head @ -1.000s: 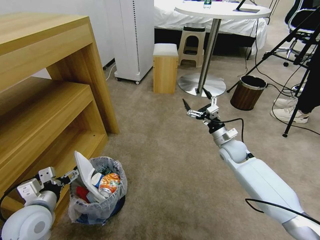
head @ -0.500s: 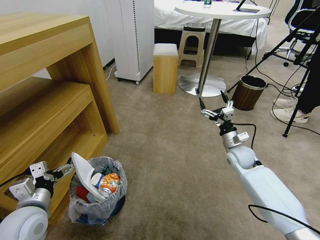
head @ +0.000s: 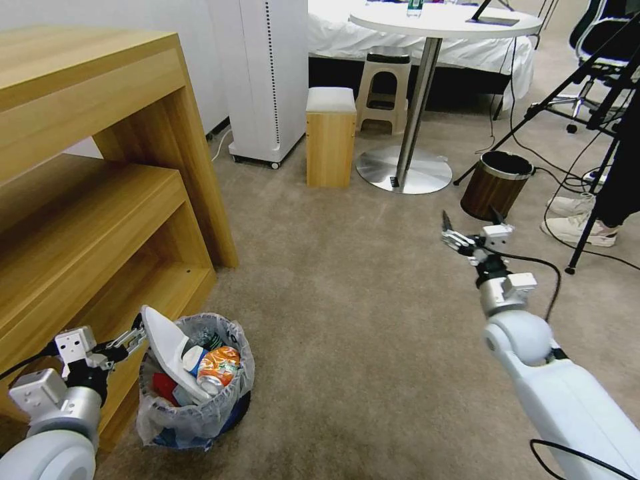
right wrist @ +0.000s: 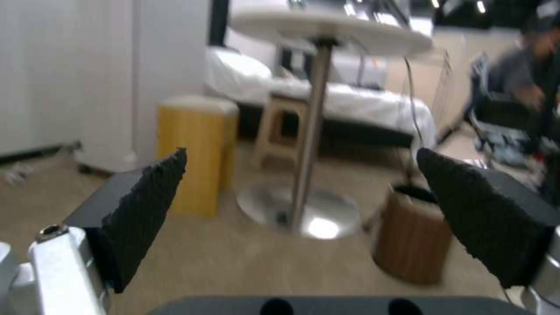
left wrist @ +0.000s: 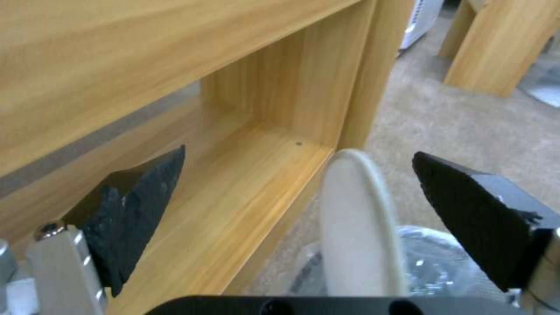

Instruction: Pick up the trash bin and place the garbage on the floor into it.

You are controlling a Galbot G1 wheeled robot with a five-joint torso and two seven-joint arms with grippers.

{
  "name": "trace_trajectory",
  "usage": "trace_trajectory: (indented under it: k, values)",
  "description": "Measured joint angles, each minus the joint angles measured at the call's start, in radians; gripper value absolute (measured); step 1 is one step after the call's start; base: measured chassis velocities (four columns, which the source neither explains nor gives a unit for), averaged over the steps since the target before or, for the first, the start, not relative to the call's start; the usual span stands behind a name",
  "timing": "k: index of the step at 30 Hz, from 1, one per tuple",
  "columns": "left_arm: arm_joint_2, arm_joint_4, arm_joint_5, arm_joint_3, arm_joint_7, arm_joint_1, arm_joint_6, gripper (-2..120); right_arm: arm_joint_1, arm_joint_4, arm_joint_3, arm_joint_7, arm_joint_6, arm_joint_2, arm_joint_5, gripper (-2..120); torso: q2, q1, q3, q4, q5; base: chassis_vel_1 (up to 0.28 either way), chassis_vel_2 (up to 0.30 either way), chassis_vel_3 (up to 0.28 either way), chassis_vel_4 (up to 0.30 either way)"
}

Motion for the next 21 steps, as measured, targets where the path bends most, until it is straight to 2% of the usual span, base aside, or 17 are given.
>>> trace_trajectory:
  k: [7,10,13,21]
  values:
    - [-0.043,-0.047,0.074,-0.022,0.045,0.032,-0.013,100,-0.083,0.026,0.051,0.018,-0.044,-0.007,0.039,100,0.0,0.0,0.0,0.0,0.0006,0.0,0.0,0.0,0.0]
    - [-0.066,-0.063,0.119,-0.028,0.071,0.049,-0.023,100,-0.11,0.043,0.076,0.018,-0.03,-0.002,0.049,100,0.0,0.0,0.0,0.0001,0.0,0.0,0.0,0.0,0.0]
    - [-0.1,-0.091,0.176,-0.034,0.099,0.076,-0.034,100,-0.151,0.071,0.117,-0.011,0.025,0.003,0.056,100,0.0,0.0,0.0,0.0003,0.0001,0.0,0.0,0.0,0.0]
    - [-0.138,-0.137,0.239,-0.05,0.132,0.121,-0.048,100,-0.253,0.118,0.18,-0.006,0.093,0.033,0.029,100,0.0,0.0,0.0,0.0001,0.0004,0.0,0.0,0.0,0.0]
